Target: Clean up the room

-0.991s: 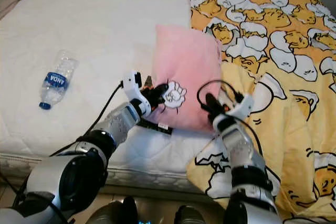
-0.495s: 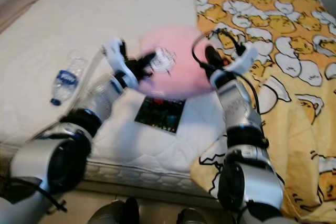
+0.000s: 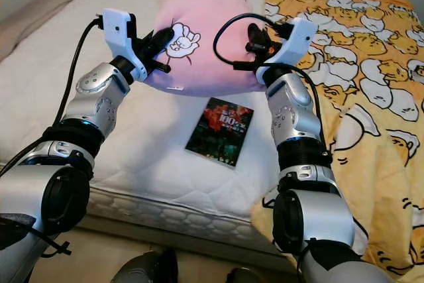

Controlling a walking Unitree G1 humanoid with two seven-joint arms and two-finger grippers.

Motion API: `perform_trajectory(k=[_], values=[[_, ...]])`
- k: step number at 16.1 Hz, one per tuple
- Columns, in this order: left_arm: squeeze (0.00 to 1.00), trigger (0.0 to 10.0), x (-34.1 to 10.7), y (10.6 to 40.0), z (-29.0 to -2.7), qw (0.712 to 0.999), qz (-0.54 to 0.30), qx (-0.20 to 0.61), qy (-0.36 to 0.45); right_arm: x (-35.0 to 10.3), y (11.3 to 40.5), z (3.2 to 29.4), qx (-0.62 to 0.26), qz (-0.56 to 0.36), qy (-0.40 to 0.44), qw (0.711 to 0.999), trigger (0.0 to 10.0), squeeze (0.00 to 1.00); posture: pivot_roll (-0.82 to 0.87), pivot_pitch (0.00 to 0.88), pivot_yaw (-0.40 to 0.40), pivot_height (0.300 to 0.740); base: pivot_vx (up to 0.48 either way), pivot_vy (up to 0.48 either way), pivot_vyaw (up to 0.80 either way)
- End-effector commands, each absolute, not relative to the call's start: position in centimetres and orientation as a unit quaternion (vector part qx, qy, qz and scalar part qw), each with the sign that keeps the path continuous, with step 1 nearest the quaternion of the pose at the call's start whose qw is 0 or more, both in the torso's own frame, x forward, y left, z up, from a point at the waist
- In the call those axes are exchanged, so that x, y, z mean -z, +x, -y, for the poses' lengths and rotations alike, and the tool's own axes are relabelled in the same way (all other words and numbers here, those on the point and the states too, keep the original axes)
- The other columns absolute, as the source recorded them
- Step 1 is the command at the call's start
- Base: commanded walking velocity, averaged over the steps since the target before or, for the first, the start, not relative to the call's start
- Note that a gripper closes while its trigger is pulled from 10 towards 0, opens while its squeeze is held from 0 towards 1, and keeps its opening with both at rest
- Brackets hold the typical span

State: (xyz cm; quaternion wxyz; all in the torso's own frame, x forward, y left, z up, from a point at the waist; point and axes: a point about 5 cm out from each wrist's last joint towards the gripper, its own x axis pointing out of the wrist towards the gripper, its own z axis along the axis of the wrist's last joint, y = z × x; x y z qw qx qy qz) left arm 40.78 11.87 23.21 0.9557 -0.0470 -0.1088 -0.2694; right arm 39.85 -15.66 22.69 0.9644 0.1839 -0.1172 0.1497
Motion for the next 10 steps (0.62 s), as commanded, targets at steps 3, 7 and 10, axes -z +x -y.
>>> perform_trajectory(k=[3, 7, 10], values=[[0.00, 0.0, -23.8, 40.8, -13.6, 0.963, 0.133, 0.229, -0.043, -23.1, 39.6, 18.9, -0.086, 0.150, 0.151, 0.973, 0.0, 0.00, -0.04, 0.000, -0.033, 0.740, 0.000, 0.480, -0.70], [0.00, 0.0, -24.0, 40.8, -13.2, 0.963, 0.139, 0.224, -0.055, -22.7, 39.5, 19.2, -0.088, 0.146, 0.125, 0.977, 0.0, 0.00, -0.04, 0.000, -0.039, 0.740, 0.000, 0.480, 0.00], [0.00, 0.0, -23.6, 40.7, -12.9, 0.962, 0.137, 0.226, -0.069, -22.3, 39.5, 19.1, -0.090, 0.141, 0.109, 0.980, 0.0, 0.07, -0.03, 0.000, -0.047, 0.740, 0.000, 0.480, 0.26]])
